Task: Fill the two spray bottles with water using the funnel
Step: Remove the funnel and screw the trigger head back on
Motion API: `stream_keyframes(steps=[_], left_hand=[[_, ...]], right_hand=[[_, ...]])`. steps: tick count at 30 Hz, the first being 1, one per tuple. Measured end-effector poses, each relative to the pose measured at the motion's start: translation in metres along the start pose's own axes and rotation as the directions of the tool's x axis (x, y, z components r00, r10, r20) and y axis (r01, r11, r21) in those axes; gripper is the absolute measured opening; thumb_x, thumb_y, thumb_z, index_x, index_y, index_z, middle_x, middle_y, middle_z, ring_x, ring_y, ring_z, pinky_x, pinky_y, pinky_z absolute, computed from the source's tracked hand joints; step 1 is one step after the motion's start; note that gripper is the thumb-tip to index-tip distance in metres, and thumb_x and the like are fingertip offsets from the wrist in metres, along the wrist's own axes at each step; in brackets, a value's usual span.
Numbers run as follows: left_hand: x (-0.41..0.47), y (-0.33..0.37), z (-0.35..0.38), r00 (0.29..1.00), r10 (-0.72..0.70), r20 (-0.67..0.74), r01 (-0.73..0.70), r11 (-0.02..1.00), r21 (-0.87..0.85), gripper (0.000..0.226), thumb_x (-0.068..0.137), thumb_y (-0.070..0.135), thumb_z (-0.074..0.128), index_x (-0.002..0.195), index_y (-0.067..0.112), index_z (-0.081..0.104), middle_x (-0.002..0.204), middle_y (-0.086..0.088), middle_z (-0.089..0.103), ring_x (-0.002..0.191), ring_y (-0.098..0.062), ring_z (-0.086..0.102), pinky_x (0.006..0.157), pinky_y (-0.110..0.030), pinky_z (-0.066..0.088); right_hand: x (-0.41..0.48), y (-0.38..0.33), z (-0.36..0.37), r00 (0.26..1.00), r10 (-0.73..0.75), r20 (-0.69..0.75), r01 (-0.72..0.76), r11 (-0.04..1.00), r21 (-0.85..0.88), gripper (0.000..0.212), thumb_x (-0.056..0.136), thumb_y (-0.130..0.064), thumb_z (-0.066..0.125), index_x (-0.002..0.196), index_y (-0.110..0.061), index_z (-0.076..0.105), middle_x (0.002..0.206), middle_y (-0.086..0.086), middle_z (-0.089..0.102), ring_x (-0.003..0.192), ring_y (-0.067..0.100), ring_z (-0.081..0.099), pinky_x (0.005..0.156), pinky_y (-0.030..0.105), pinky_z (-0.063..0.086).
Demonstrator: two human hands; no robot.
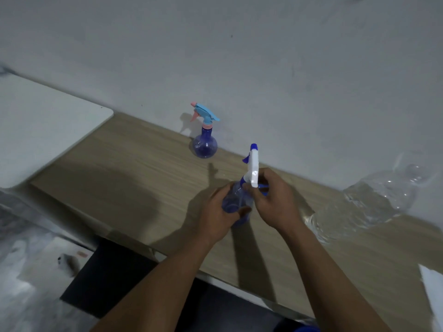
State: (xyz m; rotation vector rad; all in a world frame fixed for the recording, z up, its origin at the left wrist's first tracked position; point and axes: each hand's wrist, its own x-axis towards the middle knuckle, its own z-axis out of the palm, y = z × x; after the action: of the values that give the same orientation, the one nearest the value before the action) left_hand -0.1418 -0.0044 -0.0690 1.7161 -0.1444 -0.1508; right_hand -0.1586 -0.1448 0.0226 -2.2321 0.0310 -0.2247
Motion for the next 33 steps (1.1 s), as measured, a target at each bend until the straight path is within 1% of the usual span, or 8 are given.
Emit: stream_keyframes(steps=[4, 7, 9, 12, 19, 24, 28, 33], left_hand=[[0.000, -0.001, 0.000, 0.999, 0.028, -0.025, -0.028, 1.000, 0.003, 0.056, 0.074, 0.019, 0.089, 0.110, 0.052, 0.060, 0.100, 0.027, 0.067, 0.100, 0.002, 0.065, 0.078, -0.008, 0.048], [-0.001, -0.002, 0.001, 0.999, 0.010, -0.044, -0.011, 0.999, -0.037, 0.054, 0.067, 0.041, 0.086, 0.107, 0.065, 0.059, 0.109, 0.020, 0.070, 0.105, -0.003, 0.067, 0.089, -0.027, 0.056], [-0.001, -0.002, 0.002, 0.999, 0.011, -0.031, -0.013, 0.998, -0.061, 0.051, 0.062, 0.051, 0.080, 0.109, 0.061, 0.060, 0.113, 0.012, 0.071, 0.108, -0.011, 0.068, 0.094, -0.041, 0.057], [-0.001, -0.003, 0.004, 0.998, 0.031, -0.053, -0.033, 0.999, -0.026, 0.052, 0.061, 0.056, 0.079, 0.108, 0.065, 0.057, 0.115, 0.012, 0.069, 0.109, -0.009, 0.067, 0.095, -0.042, 0.056], [-0.002, -0.007, 0.003, 0.999, 0.010, -0.050, -0.012, 0.999, -0.039, 0.056, 0.070, 0.036, 0.087, 0.109, 0.064, 0.057, 0.115, 0.014, 0.070, 0.112, -0.010, 0.067, 0.090, -0.024, 0.055], [-0.001, -0.007, 0.004, 0.998, -0.017, -0.068, 0.013, 0.998, -0.057, 0.059, 0.062, 0.048, 0.085, 0.117, 0.048, 0.064, 0.120, 0.009, 0.071, 0.111, -0.012, 0.068, 0.097, -0.045, 0.056], [-0.001, -0.008, 0.003, 0.999, -0.010, -0.051, 0.006, 0.997, -0.079, 0.058, 0.067, 0.042, 0.087, 0.119, 0.047, 0.063, 0.121, 0.008, 0.071, 0.112, -0.013, 0.068, 0.098, -0.044, 0.056], [-0.002, -0.006, 0.004, 0.998, -0.029, -0.062, 0.026, 0.998, -0.052, 0.061, 0.063, 0.046, 0.085, 0.120, 0.043, 0.063, 0.119, 0.010, 0.071, 0.111, -0.011, 0.068, 0.097, -0.044, 0.056]], right_hand=[[0.006, -0.002, -0.008, 0.994, 0.037, 0.103, -0.029, 0.997, -0.077, 0.015, 0.094, -0.017, 0.066, 0.108, -0.022, 0.066, 0.095, -0.007, 0.067, 0.080, 0.001, 0.063, 0.061, 0.004, 0.041], [0.004, -0.001, -0.008, 0.994, 0.029, 0.102, -0.018, 0.994, -0.105, 0.017, 0.095, -0.018, 0.066, 0.111, -0.021, 0.063, 0.096, -0.005, 0.066, 0.082, 0.011, 0.063, 0.061, 0.004, 0.040], [0.001, -0.002, -0.005, 0.997, 0.040, 0.069, -0.035, 0.998, -0.061, 0.016, 0.093, -0.019, 0.068, 0.106, -0.024, 0.061, 0.092, -0.009, 0.065, 0.079, 0.000, 0.061, 0.061, 0.003, 0.040], [-0.001, 0.001, 0.003, 0.999, 0.042, 0.008, -0.042, 0.998, 0.044, 0.022, 0.087, -0.020, 0.077, 0.099, -0.022, 0.058, 0.090, -0.016, 0.065, 0.080, -0.012, 0.060, 0.064, 0.003, 0.043], [-0.006, 0.013, 0.019, 0.999, 0.008, -0.050, -0.003, 0.996, 0.090, 0.020, 0.091, -0.017, 0.071, 0.109, -0.023, 0.065, 0.100, -0.012, 0.069, 0.093, 0.007, 0.066, 0.082, 0.030, 0.055], [-0.004, 0.010, 0.022, 0.992, 0.083, -0.099, -0.067, 0.985, 0.157, 0.033, 0.079, -0.031, 0.083, 0.103, -0.023, 0.062, 0.093, -0.013, 0.069, 0.087, 0.003, 0.065, 0.071, 0.018, 0.052], [-0.008, 0.015, 0.021, 0.997, -0.002, -0.082, 0.010, 0.996, 0.094, 0.015, 0.091, -0.022, 0.070, 0.105, -0.021, 0.064, 0.096, -0.011, 0.069, 0.091, 0.006, 0.064, 0.077, 0.024, 0.052], [-0.004, 0.012, 0.022, 0.991, 0.086, -0.103, -0.069, 0.985, 0.158, 0.031, 0.082, -0.035, 0.080, 0.103, -0.024, 0.060, 0.095, -0.014, 0.068, 0.088, 0.001, 0.065, 0.071, 0.013, 0.050]])
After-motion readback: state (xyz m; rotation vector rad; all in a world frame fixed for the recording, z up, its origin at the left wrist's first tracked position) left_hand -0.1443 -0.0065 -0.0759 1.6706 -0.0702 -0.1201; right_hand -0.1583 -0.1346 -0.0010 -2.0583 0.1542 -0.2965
